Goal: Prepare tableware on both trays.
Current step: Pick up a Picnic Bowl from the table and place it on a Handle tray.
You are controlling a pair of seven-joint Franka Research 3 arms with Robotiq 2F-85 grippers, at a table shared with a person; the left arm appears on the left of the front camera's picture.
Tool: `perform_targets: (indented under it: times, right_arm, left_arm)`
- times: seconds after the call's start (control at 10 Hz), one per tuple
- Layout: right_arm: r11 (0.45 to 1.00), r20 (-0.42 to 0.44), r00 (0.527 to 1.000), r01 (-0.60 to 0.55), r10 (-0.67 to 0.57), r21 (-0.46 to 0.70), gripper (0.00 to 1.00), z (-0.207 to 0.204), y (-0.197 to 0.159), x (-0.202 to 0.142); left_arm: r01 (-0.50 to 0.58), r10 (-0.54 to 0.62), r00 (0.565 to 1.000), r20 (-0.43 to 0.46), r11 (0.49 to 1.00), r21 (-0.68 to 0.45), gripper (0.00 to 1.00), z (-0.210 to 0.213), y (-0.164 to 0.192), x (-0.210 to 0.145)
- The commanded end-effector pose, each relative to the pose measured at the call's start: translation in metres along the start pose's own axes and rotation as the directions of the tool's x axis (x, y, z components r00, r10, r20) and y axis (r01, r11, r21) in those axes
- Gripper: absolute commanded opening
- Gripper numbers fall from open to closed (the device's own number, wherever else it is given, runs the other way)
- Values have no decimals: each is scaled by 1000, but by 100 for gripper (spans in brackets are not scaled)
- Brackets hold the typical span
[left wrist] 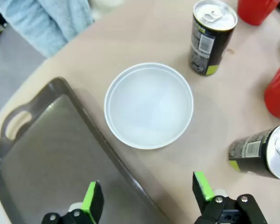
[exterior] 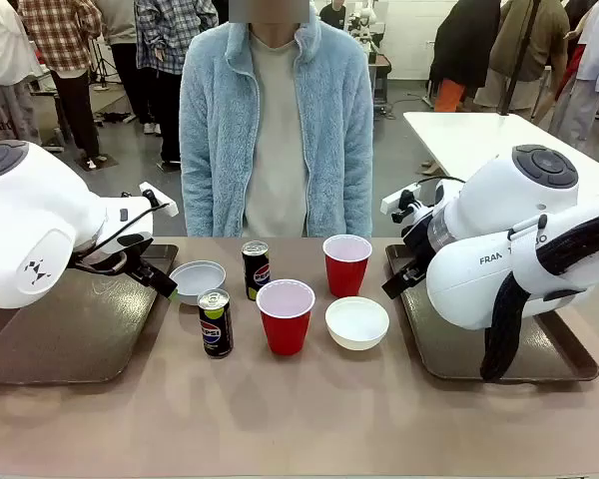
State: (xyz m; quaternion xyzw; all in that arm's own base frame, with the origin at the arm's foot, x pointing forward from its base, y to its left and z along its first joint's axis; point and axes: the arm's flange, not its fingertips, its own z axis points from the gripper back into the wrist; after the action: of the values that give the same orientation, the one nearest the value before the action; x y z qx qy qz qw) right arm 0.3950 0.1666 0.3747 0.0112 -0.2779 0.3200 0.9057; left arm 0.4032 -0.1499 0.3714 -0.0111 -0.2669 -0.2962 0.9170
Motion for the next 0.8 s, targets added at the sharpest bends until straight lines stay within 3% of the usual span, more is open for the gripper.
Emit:
perform_targets:
  times: [0.0,0.7]
  right_arm:
    - [1000,0,1000,0,0,0,100,0,0,0]
    - [1000,0,1000,0,0,0,100,0,0,0]
  left_arm:
    - [0,0,1000,0,1000,0,100,0,0,0]
    - [0,0,1000,0,1000,0,100,0,0,0]
